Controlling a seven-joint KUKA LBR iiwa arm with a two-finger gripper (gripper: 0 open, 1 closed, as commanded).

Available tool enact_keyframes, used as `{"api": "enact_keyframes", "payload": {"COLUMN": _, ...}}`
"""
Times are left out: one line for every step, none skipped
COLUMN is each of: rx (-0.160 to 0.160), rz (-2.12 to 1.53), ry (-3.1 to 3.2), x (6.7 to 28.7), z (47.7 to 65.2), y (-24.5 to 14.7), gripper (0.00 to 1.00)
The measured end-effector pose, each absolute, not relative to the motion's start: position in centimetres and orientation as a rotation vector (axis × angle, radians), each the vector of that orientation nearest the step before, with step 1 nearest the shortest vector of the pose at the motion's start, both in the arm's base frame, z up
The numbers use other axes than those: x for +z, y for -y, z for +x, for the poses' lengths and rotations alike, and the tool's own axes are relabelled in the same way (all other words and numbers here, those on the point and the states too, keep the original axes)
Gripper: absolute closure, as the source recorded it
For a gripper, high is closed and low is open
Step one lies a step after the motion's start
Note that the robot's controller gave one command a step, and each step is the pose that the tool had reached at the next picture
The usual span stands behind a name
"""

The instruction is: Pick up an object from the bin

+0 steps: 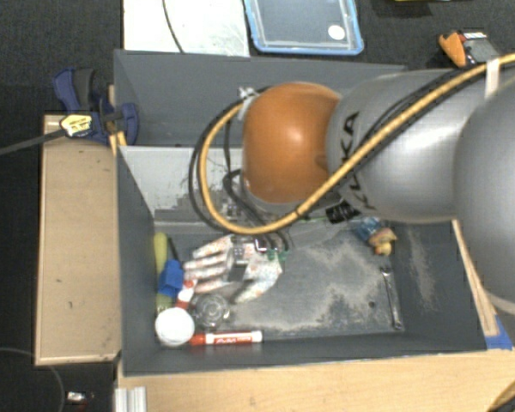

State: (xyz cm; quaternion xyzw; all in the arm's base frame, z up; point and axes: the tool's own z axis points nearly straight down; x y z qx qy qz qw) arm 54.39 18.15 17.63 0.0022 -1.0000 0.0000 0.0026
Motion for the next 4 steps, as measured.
{"api": "enact_keyframes", "payload": {"rx": -0.003, "rz": -0.002, "ry": 3.144, "x": 18.1, "z": 54.6, "y": -18.0, "gripper": 0.0}}
{"api": "enact_keyframes", "payload": {"rx": -0.003, "rz": 0.148, "ry": 3.145, "x": 9.4, "z": 56.7, "y": -14.9, "gripper": 0.0}}
{"api": "enact_keyframes", "payload": {"rx": -0.008, "rz": 0.292, "ry": 3.143, "x": 7.1, "z": 56.9, "y": -13.3, "gripper": 0.0}}
{"api": "enact_keyframes", "payload": {"rx": -0.007, "rz": 0.252, "ry": 3.144, "x": 7.2, "z": 56.8, "y": -13.8, "gripper": 0.0}}
